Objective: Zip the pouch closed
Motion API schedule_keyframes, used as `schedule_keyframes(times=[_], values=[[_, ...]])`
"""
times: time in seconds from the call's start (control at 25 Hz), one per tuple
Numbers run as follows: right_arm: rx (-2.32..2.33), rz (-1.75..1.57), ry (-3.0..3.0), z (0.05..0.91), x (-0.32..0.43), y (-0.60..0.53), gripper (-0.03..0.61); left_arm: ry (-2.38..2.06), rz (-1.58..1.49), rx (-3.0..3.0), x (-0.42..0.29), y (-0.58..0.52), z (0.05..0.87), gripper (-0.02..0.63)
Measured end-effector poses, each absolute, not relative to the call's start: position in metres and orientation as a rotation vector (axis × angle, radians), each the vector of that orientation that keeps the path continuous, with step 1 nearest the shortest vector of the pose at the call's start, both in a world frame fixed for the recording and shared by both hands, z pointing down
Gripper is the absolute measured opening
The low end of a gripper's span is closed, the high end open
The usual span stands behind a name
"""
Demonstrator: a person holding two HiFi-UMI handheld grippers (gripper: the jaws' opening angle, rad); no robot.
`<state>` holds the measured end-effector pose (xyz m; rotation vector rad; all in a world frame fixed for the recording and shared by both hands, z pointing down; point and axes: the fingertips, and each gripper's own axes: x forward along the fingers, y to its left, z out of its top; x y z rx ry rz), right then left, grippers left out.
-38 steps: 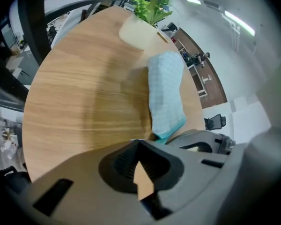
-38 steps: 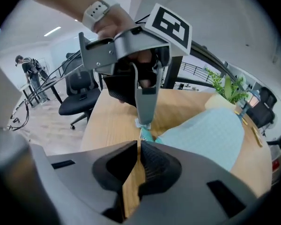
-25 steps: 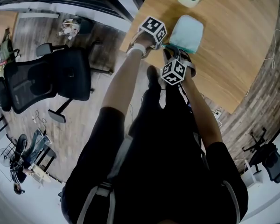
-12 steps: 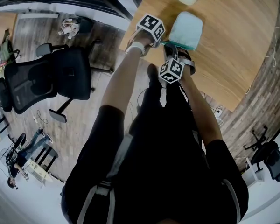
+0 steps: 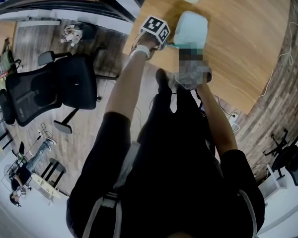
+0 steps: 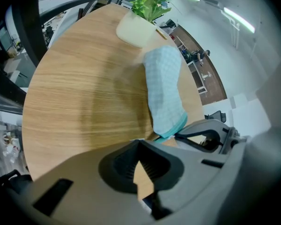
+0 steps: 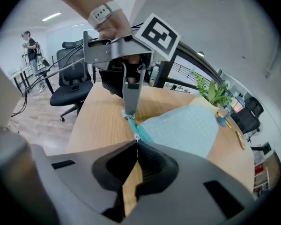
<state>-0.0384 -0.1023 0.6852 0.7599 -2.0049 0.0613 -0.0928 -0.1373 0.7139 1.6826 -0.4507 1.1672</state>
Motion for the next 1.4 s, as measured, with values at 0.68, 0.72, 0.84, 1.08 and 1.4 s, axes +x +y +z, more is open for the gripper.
schedule_keyframes(times=[0.68, 0.72, 0.84, 1.08, 1.4], values=[[1.007, 0.312, -1.936, 0.688, 0.069, -0.095, 0.017, -0.521, 1.238, 1.719, -0.089, -0.137, 0.717, 0.0], [1.022, 0.329, -1.942, 0.687, 0.069, -0.096, 0.017, -0.526, 1.235, 1.734, -0.089, -0.137, 0.717, 0.0], [1.071, 0.389, -1.997, 0.674, 0.07, -0.097, 0.025, -0.584, 1.182, 1.803, -0.089, -0.138, 0.713, 0.0], [1.277, 0.534, -2.133, 0.614, 0.095, -0.097, 0.057, -0.893, 0.888, 2.02, -0.094, -0.151, 0.663, 0.0], [1.589, 0.267, -2.325, 0.447, 0.133, -0.088, 0.014, -1.402, 0.425, 2.483, -0.11, -0.13, 0.467, 0.0]])
